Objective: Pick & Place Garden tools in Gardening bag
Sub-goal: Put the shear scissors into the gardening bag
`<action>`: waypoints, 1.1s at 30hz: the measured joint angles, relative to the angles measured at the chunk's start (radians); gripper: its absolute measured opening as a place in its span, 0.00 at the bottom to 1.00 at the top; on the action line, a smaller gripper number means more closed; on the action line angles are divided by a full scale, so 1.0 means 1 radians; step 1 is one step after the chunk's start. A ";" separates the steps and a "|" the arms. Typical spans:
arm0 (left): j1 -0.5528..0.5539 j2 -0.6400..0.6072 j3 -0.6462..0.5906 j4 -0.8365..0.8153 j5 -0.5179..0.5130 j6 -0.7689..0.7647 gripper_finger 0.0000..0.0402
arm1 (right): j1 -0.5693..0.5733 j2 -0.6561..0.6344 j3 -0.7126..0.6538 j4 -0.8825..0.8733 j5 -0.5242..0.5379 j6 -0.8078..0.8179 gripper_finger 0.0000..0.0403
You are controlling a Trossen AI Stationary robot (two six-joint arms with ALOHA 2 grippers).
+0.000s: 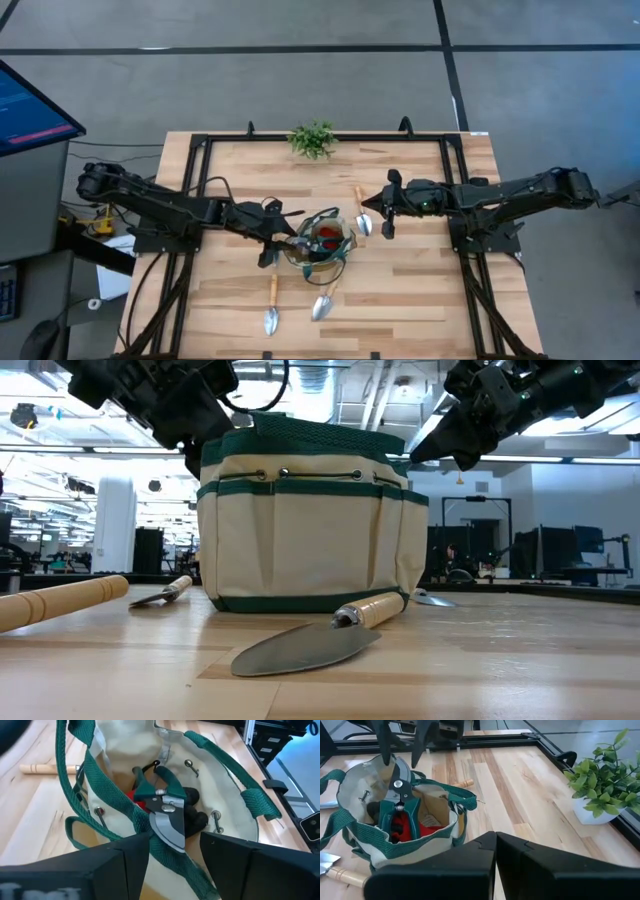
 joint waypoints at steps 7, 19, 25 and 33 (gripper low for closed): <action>0.000 -0.005 0.000 0.007 0.000 0.000 0.32 | 0.000 0.000 0.000 0.000 0.000 -0.003 0.00; 0.000 -0.005 0.000 0.014 -0.001 -0.021 0.03 | 0.000 0.000 0.000 0.000 0.000 -0.014 0.00; -0.010 -0.005 0.000 0.023 0.000 -0.029 0.01 | -0.010 0.000 0.001 0.000 0.000 -0.027 0.00; -0.035 -0.015 0.000 0.112 0.000 -0.027 0.01 | -0.030 0.000 0.001 0.000 0.000 -0.029 0.00</action>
